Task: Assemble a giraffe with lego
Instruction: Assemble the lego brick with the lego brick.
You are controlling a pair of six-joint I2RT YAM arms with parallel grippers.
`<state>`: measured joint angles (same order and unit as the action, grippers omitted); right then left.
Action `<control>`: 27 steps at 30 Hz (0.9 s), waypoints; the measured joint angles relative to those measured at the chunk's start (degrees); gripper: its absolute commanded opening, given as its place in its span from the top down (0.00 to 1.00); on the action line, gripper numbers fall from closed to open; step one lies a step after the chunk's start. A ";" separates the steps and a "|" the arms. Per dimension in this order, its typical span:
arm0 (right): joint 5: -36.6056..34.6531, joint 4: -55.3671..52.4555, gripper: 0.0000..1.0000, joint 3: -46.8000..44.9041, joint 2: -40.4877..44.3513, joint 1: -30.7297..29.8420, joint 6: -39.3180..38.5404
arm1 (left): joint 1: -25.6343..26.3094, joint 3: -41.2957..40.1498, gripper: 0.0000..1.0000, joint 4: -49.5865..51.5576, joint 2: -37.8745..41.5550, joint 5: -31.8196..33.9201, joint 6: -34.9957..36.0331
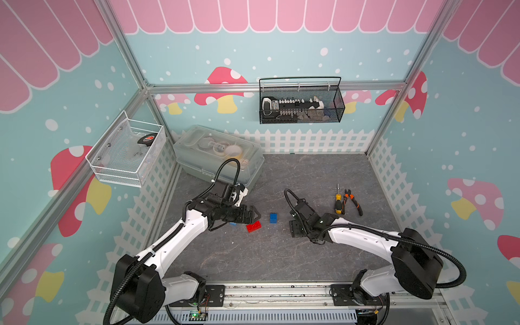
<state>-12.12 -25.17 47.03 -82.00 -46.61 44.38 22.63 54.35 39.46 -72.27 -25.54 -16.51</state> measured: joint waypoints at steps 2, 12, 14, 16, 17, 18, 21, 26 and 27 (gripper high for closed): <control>0.44 -1.36 0.20 0.59 0.00 0.00 -1.53 | 0.02 0.00 0.01 0.00 0.00 0.00 0.00; 0.59 -6.36 0.33 5.66 2.75 0.00 -7.30 | 0.02 0.00 0.01 0.00 -0.02 -0.02 0.00; 0.59 -6.93 0.40 6.01 3.48 0.00 -7.87 | 0.02 0.00 0.02 0.00 -0.07 -0.02 0.00; 0.55 -7.45 0.50 6.03 3.85 0.00 -8.22 | 0.02 0.00 0.01 0.00 -0.07 -0.02 0.00; 0.55 -7.78 0.56 6.03 3.91 0.00 -8.37 | 0.02 0.00 0.01 0.00 -0.07 -0.02 0.00; 0.57 -7.98 0.61 6.03 3.96 0.00 -8.13 | 0.02 0.00 0.01 0.00 -0.07 -0.02 0.00; 0.50 -8.52 0.74 5.97 4.22 0.00 -8.04 | 0.02 0.00 0.01 0.02 -0.07 -0.02 0.02; 0.35 -8.92 0.92 5.51 5.03 0.00 -8.09 | 0.02 0.00 0.01 0.04 -0.07 -0.02 0.00; 0.39 -8.96 0.94 5.33 5.03 0.00 -7.98 | 0.02 0.00 0.01 0.04 -0.07 -0.02 0.00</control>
<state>-11.73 -34.13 52.36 -76.97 -46.61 36.40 22.65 54.35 39.51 -72.34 -25.56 -16.51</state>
